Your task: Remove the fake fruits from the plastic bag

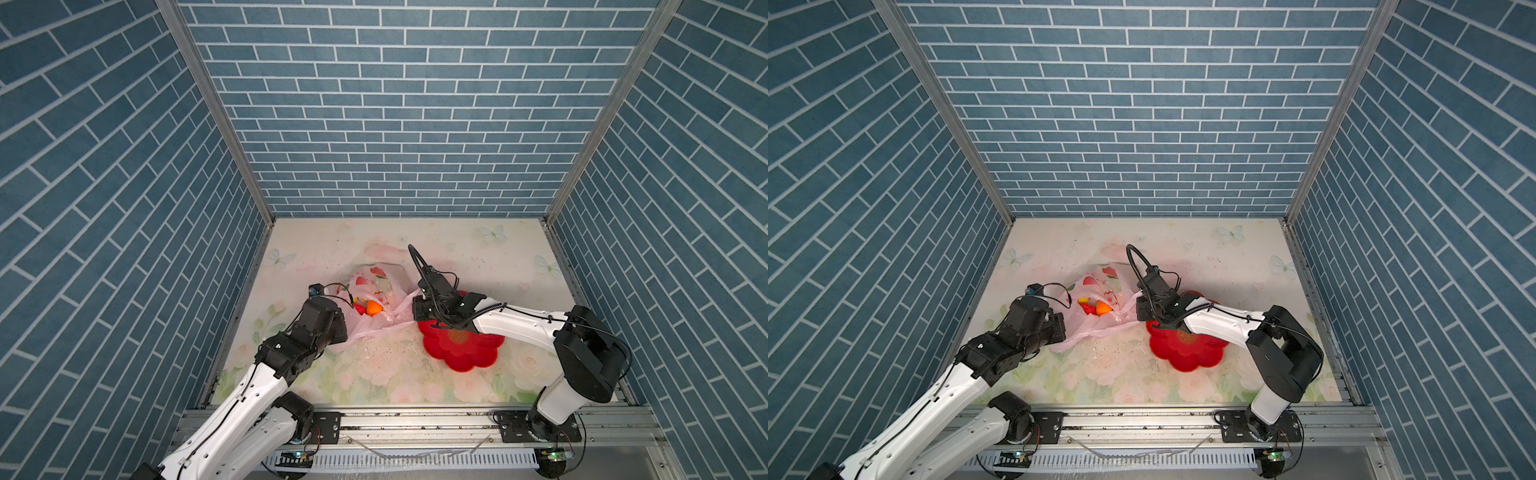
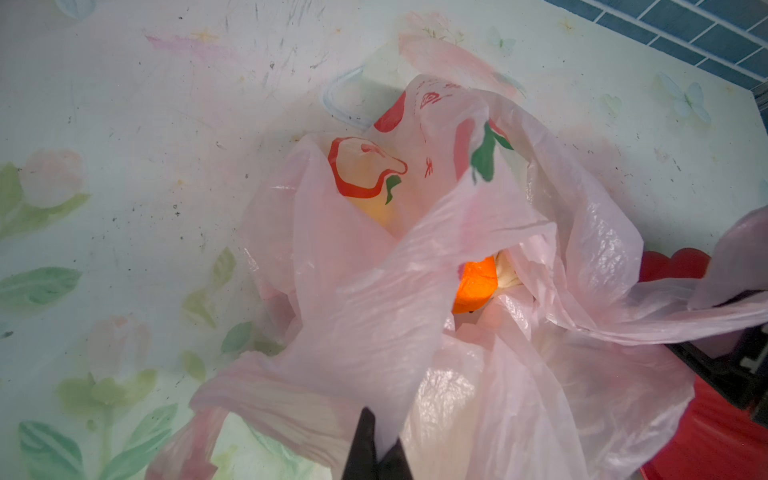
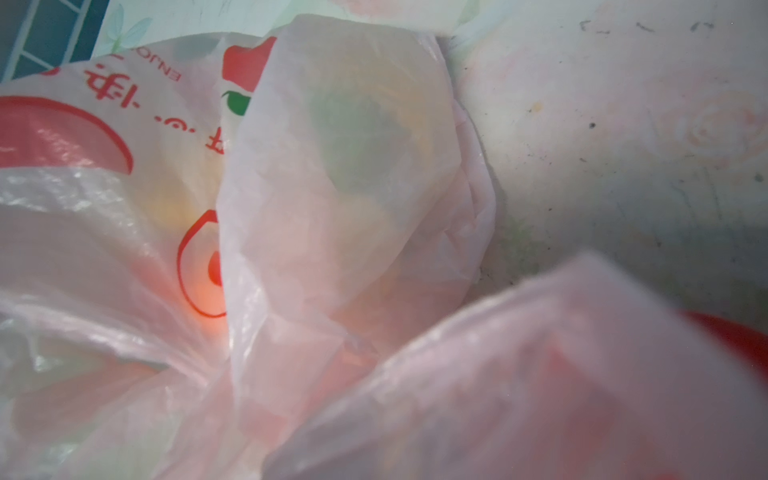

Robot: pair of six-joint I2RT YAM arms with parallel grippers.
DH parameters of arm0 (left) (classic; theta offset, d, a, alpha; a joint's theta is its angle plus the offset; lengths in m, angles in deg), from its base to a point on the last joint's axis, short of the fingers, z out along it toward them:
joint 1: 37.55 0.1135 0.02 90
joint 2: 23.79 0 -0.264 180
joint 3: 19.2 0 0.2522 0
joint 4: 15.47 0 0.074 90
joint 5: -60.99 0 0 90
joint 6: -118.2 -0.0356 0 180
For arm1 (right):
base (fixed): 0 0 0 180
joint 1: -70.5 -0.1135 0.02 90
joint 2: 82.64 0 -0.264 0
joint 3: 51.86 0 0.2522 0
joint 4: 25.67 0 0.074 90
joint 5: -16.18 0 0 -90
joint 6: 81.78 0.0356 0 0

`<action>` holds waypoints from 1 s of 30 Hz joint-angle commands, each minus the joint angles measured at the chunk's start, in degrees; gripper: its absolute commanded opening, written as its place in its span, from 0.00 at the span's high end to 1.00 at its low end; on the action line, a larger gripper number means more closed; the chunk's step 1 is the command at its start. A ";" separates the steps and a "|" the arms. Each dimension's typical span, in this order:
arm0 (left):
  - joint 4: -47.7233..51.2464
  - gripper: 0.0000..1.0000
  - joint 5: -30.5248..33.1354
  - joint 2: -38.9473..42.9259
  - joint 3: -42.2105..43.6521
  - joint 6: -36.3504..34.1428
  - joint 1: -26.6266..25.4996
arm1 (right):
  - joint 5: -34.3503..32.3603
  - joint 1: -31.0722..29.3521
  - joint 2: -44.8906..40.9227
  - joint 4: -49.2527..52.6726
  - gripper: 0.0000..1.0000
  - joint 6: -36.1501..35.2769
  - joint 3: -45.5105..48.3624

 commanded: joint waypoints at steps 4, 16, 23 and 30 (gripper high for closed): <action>-4.22 1.00 -0.24 -1.10 0.70 1.56 0.13 | 4.22 -2.26 -6.56 9.03 0.62 -4.56 -3.96; -8.46 1.00 2.77 -3.44 -0.60 3.07 0.16 | 1.19 -5.52 -21.68 20.16 0.60 -5.42 0.50; -8.59 1.00 2.08 -3.16 -0.16 3.21 0.17 | -0.84 -6.48 -20.32 31.31 0.64 -14.16 -16.74; -8.69 1.00 2.04 -0.88 1.05 3.27 -0.38 | 3.28 -7.47 -3.56 36.41 0.63 -23.42 -39.98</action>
